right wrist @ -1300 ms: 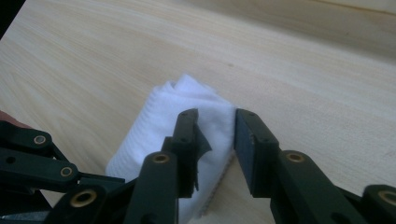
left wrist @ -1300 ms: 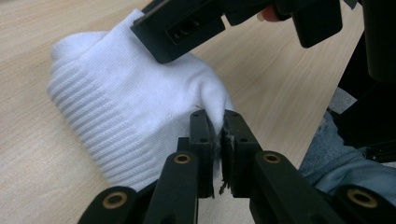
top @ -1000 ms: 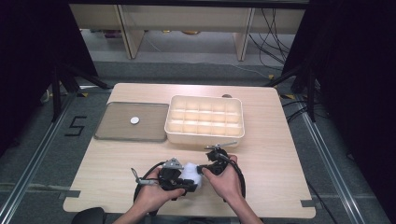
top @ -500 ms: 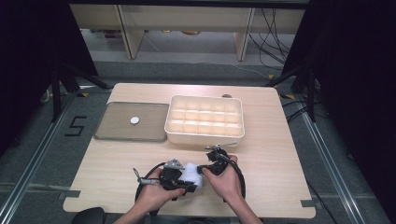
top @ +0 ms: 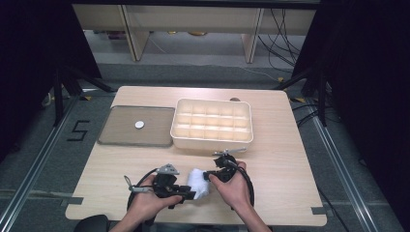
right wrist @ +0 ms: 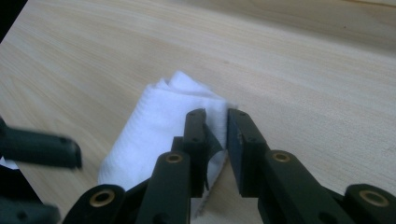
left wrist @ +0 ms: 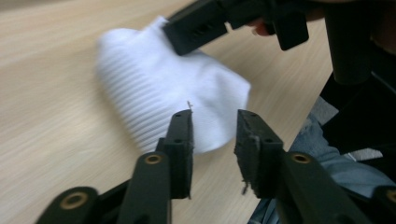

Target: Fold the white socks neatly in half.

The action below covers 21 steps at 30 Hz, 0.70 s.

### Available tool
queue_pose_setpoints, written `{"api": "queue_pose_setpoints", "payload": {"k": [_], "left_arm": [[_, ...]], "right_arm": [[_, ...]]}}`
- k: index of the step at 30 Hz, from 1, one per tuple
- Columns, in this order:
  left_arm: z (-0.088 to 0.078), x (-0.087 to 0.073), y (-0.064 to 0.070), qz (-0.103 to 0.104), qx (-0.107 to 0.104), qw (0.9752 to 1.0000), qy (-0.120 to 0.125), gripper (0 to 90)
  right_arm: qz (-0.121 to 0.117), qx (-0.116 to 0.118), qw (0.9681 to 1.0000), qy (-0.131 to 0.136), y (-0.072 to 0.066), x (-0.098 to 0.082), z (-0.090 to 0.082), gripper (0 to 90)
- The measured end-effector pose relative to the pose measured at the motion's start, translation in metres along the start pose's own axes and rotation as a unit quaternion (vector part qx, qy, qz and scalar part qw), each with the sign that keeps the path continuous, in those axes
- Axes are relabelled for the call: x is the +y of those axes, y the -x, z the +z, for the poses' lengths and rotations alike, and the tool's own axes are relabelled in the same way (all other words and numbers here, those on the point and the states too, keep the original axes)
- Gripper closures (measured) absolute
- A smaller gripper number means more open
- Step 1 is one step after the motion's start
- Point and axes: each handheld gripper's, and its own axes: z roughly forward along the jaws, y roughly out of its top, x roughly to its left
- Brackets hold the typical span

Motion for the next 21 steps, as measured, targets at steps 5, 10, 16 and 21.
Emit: {"api": "queue_pose_setpoints", "payload": {"k": [5,10,16,21], "left_arm": [[-0.009,0.006,-0.021,-0.023,0.040,0.9987,0.024,49.8],[-0.004,0.013,-0.029,-0.030,0.050,0.9981,0.020,45.5],[0.004,0.017,-0.032,-0.032,0.052,0.9980,0.013,44.8],[0.006,0.019,-0.030,-0.031,0.056,0.9979,0.013,44.9]], "right_arm": [[0.008,-0.009,0.9999,-0.001,-0.001,0.000,-0.001,75.3],[0.011,-0.012,0.9998,0.008,-0.003,0.000,-0.004,69.7],[0.009,-0.008,0.9998,0.016,-0.005,0.002,-0.010,65.2],[0.005,-0.002,0.9998,0.019,-0.008,0.001,-0.012,63.7]]}}
